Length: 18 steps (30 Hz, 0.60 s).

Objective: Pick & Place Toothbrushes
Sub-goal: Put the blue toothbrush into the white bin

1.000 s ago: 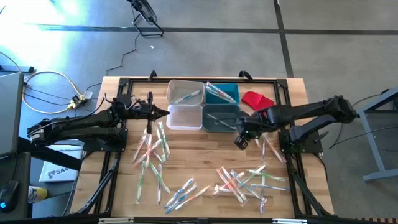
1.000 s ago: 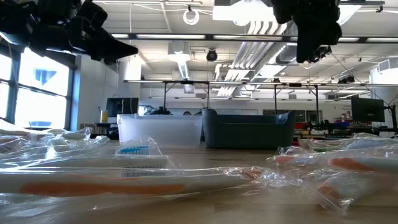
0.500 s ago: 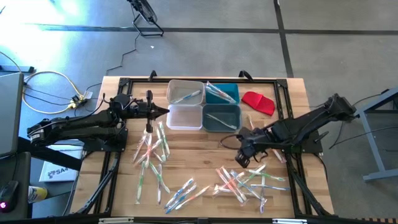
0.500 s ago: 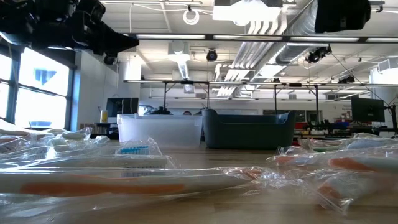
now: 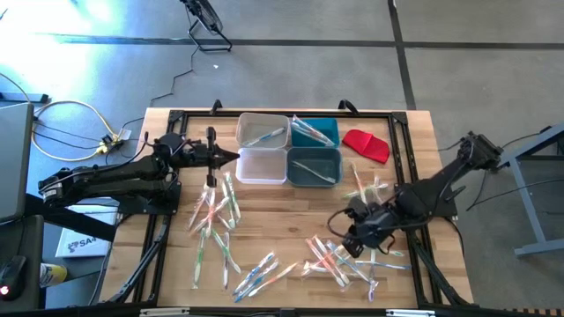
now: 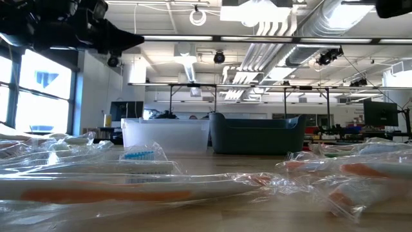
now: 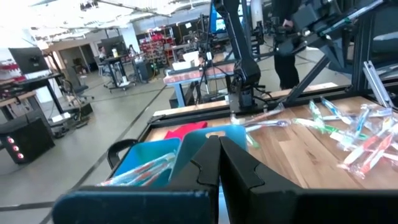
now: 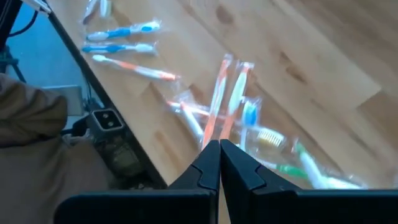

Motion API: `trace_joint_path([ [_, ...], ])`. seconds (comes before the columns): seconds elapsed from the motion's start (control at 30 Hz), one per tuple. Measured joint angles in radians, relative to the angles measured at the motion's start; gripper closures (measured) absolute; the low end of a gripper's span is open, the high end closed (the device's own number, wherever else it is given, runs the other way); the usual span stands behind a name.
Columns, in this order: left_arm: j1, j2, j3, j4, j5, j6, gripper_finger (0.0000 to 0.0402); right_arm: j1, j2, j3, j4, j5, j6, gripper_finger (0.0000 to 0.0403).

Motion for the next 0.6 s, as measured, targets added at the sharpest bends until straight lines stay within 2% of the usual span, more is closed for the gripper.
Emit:
trace_joint_path([
  [0.23, 0.000, 0.000, 0.000, 0.008, -0.003, 0.000, 0.0400, 0.024, 0.049, 0.000, -0.011, 0.078, 0.095, 0.0397],
  [0.33, 0.000, 0.000, 0.000, 0.020, -0.003, 0.000, 0.0400, 0.023, 0.088, 0.000, -0.012, 0.068, 0.091, 0.0386],
  [0.6, 0.000, 0.000, 0.000, 0.022, -0.003, 0.000, 0.0400, 0.023, 0.205, 0.000, -0.054, -0.033, 0.044, 0.0293],
])
